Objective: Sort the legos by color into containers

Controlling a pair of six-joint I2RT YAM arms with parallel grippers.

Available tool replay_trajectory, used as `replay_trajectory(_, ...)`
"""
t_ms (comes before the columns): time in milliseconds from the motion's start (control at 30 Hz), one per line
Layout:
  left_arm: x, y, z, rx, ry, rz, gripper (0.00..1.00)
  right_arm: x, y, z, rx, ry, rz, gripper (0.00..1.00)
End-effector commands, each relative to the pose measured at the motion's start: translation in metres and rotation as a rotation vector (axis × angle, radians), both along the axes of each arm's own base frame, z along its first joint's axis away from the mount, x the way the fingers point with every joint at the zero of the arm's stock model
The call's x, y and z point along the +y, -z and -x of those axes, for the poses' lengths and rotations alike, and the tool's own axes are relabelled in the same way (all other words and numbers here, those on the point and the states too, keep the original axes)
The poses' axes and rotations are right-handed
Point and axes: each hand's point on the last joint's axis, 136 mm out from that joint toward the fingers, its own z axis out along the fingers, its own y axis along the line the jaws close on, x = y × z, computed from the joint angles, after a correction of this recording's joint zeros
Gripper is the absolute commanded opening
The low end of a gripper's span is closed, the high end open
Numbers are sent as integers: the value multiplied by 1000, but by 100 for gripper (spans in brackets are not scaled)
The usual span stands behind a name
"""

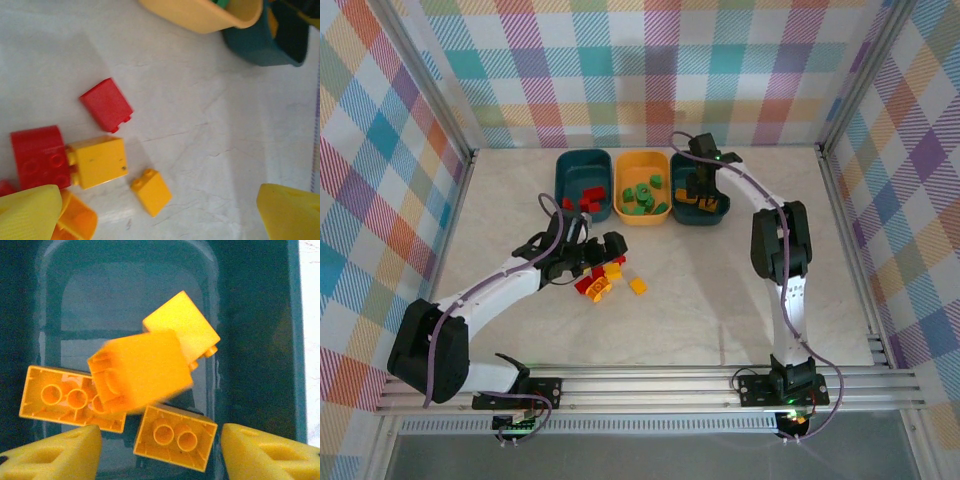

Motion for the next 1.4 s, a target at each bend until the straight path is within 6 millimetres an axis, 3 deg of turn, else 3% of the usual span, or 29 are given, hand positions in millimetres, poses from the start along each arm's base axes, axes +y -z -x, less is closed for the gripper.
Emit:
replay_trajectory(0,-12,-34,-11,-122,21,73,100,14,-70,12,-117,-44,-31,67)
replay_trajectory(133,15,-33,-14,-156,-110,8,100,49,-111,57,-261,-121,-40,69)
replay_trajectory(233,57,-19,-10,-119,-292,-119,100,99,-107,110,-295,-247,-104,70)
replay_trajectory(367,106,2,5,-36,-497,-243,100,157,-61,178,-173,-422,-158,69)
replay_trajectory(433,120,10,13,2,-552,-274,100,174,-40,203,-118,-482,-145,70)
replay_trajectory(500,125,17,19,30,-567,-290,100,187,-19,224,-48,-553,-143,70)
replay_trajectory(633,124,27,26,61,-553,-285,100,196,22,251,58,-621,-85,69)
replay_trajectory(767,122,33,27,72,-543,-280,100,187,49,249,95,-568,-8,69)
replay_trajectory(900,119,32,25,70,-531,-273,100,187,61,250,129,-573,18,65)
replay_trajectory(1000,119,29,23,62,-523,-286,100,186,67,254,150,-583,19,56)
replay_trajectory(1067,120,29,23,60,-523,-295,100,180,70,254,150,-572,40,45)
replay_trajectory(1167,118,31,22,61,-522,-284,100,178,56,250,106,-550,31,33)
replay_trajectory(1367,103,30,17,59,-471,-233,100,158,-4,211,-61,-465,-22,26)
